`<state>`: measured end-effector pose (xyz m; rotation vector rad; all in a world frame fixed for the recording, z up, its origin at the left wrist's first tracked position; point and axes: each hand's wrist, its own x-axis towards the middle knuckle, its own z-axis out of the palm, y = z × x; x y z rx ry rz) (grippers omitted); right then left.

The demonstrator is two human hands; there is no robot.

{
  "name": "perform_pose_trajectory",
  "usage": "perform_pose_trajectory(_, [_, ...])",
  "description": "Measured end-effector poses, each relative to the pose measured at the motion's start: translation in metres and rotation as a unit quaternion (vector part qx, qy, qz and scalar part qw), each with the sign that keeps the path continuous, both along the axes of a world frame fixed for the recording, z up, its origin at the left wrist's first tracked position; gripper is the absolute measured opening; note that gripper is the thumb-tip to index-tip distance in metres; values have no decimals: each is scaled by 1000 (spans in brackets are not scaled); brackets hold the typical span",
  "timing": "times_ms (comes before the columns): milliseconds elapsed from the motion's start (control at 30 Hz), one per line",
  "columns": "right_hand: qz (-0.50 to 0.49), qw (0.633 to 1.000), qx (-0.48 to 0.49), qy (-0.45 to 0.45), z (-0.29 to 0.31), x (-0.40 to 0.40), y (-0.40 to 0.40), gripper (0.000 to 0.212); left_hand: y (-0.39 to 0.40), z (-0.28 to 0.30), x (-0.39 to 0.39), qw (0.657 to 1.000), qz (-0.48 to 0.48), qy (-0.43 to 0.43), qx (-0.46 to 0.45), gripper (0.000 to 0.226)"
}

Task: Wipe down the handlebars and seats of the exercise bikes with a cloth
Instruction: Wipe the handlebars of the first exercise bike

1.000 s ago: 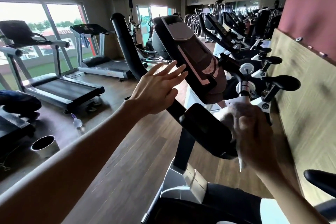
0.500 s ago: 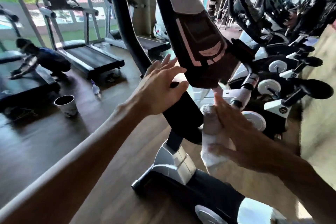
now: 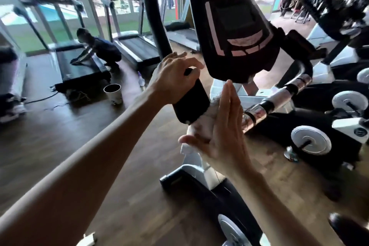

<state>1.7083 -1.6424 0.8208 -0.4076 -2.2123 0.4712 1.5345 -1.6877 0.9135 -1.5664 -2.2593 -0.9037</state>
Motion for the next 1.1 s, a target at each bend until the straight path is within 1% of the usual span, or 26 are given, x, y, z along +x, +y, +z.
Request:
perform_pose_trajectory(33, [3, 999, 21, -26, 2, 1, 5, 137, 1, 0, 1, 1000, 4, 3, -1, 41])
perform_pose_trajectory(67, [-2, 999, 30, -40, 4, 0, 8, 138, 2, 1, 1, 1000, 8, 6, 1, 41])
perform_pose_trajectory(167, [-37, 998, 22, -38, 4, -5, 6, 120, 2, 1, -1, 1000, 12, 18, -6, 39])
perform_pose_trajectory(267, [-71, 996, 22, -59, 5, -1, 3, 109, -1, 2, -6, 999, 7, 31, -32, 46])
perform_pose_trajectory(300, [-68, 995, 17, -74, 6, 4, 5, 105, -1, 3, -6, 999, 5, 34, -42, 47])
perform_pose_trajectory(367, [-32, 995, 14, -94, 7, 19, 15, 93, -2, 5, -4, 998, 6, 45, -53, 46])
perform_pose_trajectory(400, [-13, 996, 17, -90, 11, 28, 22, 83, -1, 5, -5, 997, 8, 48, -52, 43])
perform_pose_trajectory(467, [-3, 999, -7, -35, 24, 45, 42, 64, -2, 4, -5, 997, 9, 48, -52, 39])
perform_pose_trajectory(500, [-6, 1000, -27, -8, 31, 52, 53, 60, -2, 4, -5, 997, 7, 47, -53, 39])
perform_pose_trajectory(533, [-11, 999, -46, 6, 37, 55, 61, 66, -2, 4, -5, 998, 4, 42, -54, 38])
perform_pose_trajectory(567, [-13, 998, -62, -7, 40, 54, 67, 80, -2, 5, -5, 998, 0, 40, -58, 36])
perform_pose_trajectory(600, [-9, 997, -64, -45, 40, 49, 68, 96, -1, 6, -5, 997, -2, 38, -61, 39])
perform_pose_trajectory(667, [8, 992, -18, -127, 29, 31, 56, 119, -1, 6, -3, 997, 3, 40, -62, 47])
perform_pose_trajectory(700, [10, 990, 10, -139, 20, 22, 49, 125, -1, 7, -2, 997, 6, 42, -63, 50])
perform_pose_trajectory(733, [0, 992, 19, -126, 12, 14, 42, 127, -2, 7, -1, 997, 8, 42, -65, 53])
perform_pose_trajectory(800, [-53, 996, 20, -74, 9, 4, 33, 115, -3, 8, 0, 997, 13, 44, -70, 54])
perform_pose_trajectory(867, [-113, 990, 43, -67, 11, 4, 22, 100, -1, 9, 1, 996, 17, 45, -71, 53])
perform_pose_trajectory(900, [-134, 987, 68, -61, 10, 7, 15, 92, 0, 10, 0, 997, 17, 44, -69, 53])
perform_pose_trajectory(967, [-140, 977, 151, -58, 2, 14, 5, 79, 0, 10, 1, 997, 25, 39, -61, 52])
perform_pose_trajectory(1000, [-130, 973, 171, -84, 2, 16, 6, 78, 0, 10, 1, 997, 31, 38, -59, 51])
perform_pose_trajectory(1033, [-121, 971, 162, -125, 5, 17, 9, 79, -1, 11, 2, 997, 34, 40, -60, 51])
perform_pose_trajectory(1100, [-95, 972, 100, -193, 17, 12, 21, 73, -2, 12, 5, 996, 47, 42, -70, 53])
